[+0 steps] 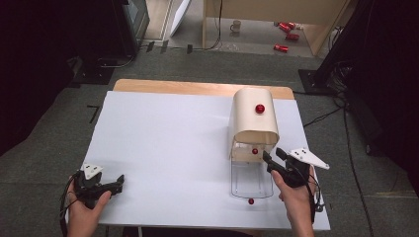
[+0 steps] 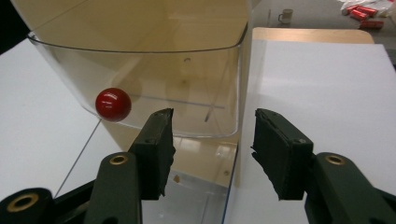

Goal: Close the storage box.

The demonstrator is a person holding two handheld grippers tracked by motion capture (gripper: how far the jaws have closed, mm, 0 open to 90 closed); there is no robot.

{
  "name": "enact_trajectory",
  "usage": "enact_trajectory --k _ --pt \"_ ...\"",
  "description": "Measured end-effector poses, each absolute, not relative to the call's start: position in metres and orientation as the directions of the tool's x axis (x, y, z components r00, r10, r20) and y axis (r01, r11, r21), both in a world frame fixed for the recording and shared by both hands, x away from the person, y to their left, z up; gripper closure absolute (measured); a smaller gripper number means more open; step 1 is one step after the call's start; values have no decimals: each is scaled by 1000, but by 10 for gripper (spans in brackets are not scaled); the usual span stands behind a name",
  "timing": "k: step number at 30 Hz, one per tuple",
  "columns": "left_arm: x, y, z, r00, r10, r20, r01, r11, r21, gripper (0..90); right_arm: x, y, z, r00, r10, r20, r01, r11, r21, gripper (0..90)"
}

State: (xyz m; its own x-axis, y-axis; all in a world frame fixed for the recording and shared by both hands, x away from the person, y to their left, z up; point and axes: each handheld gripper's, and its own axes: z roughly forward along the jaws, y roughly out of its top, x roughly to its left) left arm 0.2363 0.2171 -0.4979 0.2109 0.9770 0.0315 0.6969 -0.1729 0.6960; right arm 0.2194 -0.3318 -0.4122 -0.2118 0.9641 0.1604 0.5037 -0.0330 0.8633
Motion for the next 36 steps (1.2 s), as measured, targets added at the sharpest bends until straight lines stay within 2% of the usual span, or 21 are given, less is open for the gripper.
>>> enact_trajectory --k 7,8,9,13,22,36 --pt "236 217 -498 211 977 31 697 -173 696 22 221 -333 -412 -222 962 162 499 -30 866 444" --pt "236 217 -498 211 977 31 697 -172 696 22 220 -334 -413 -230 958 170 499 -34 866 385" --pt "236 217 -498 212 977 32 697 -174 696 22 220 -334 -413 -230 958 170 499 -34 866 385" --pt "236 217 -498 212 977 31 697 -174 696 22 215 -331 -421 -270 950 159 517 4 856 155" --pt "236 217 -498 212 977 32 697 -173 696 22 190 -329 -439 -380 910 167 533 68 843 27" --pt "236 217 -498 211 977 32 697 -173 696 22 156 -334 -470 -463 872 158 542 138 829 0"
